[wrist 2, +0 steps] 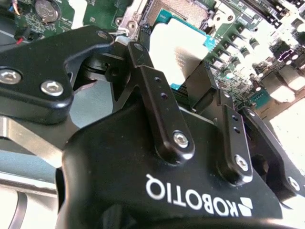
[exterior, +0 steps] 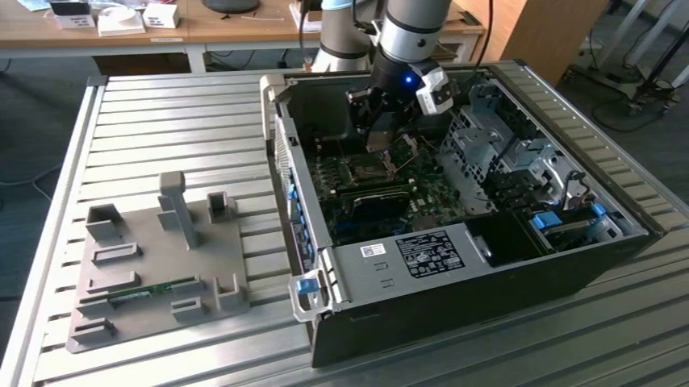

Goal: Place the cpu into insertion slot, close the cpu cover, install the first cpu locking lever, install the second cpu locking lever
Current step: 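Place the cpu into insertion slot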

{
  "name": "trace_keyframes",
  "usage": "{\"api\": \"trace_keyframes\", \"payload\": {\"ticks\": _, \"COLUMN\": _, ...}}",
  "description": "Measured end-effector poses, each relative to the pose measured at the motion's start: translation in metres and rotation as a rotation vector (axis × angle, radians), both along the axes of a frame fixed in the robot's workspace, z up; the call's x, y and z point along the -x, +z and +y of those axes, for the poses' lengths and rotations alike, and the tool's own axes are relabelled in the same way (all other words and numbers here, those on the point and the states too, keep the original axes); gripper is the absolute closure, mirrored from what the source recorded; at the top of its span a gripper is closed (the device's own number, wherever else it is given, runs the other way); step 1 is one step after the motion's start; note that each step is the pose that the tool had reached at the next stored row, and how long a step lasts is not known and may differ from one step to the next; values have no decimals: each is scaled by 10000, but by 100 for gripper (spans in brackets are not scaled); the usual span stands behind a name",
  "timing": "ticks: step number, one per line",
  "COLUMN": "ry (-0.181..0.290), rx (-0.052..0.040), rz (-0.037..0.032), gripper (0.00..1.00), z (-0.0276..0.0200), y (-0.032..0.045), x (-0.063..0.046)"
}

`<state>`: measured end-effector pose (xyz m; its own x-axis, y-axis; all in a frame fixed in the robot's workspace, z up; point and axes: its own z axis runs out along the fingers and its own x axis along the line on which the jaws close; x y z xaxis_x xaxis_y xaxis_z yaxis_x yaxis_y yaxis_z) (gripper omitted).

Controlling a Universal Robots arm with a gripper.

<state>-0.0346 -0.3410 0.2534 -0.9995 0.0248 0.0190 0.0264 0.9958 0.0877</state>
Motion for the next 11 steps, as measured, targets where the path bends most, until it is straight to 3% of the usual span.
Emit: {"api": "trace_keyframes", "payload": {"ticks": 11, "ry": -95, "rx": 3, "rz": 1, "gripper": 46, "z": 0, "y": -75, "x": 15}}
